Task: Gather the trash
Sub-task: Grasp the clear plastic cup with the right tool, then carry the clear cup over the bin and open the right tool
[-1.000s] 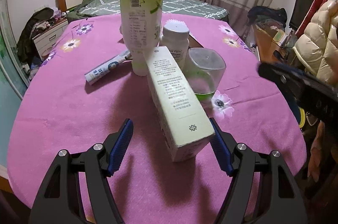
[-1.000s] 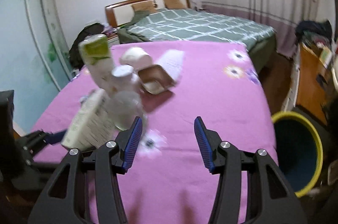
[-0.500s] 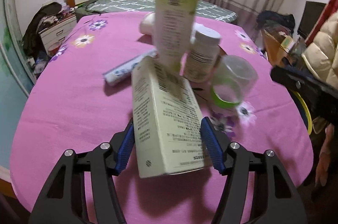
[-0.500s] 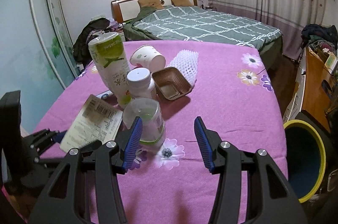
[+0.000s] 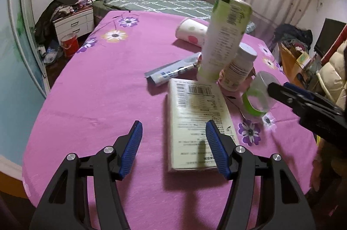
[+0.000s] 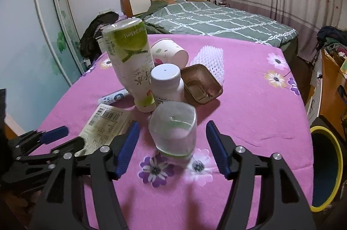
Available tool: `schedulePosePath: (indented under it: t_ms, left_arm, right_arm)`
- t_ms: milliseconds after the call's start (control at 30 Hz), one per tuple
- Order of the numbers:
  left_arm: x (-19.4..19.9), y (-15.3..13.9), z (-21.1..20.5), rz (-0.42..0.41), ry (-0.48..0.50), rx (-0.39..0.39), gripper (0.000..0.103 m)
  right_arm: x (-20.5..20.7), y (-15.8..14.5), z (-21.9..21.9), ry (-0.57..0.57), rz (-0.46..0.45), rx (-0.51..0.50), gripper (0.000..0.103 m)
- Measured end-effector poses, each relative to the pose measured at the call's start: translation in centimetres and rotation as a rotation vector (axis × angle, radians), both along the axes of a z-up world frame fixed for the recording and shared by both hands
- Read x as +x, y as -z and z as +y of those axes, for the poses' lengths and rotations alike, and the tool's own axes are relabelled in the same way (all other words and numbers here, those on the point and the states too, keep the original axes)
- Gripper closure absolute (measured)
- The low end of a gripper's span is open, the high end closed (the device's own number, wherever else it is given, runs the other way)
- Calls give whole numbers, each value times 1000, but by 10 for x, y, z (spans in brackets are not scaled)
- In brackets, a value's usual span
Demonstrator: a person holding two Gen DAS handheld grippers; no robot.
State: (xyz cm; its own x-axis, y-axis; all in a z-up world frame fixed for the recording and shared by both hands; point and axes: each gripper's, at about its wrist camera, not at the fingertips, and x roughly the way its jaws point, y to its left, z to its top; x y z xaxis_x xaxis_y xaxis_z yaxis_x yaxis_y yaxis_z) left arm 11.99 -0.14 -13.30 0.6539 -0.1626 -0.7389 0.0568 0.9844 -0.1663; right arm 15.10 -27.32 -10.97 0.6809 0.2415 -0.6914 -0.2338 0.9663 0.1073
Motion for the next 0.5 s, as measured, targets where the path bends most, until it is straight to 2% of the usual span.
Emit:
schedulePosePath:
  t_ms: [200, 233, 500]
  left_arm:
    - [-2, -3, -2, -6, 17, -8, 42]
    - [-2, -3, -4, -5, 21, -6, 42]
    - [-2, -2, -6, -6, 24, -12, 42]
  right_arm:
    - [19, 17, 9, 30, 49, -11, 42]
    - [21, 19, 9, 35, 60, -14, 53]
    - [7, 11, -17, 68, 23, 28, 53]
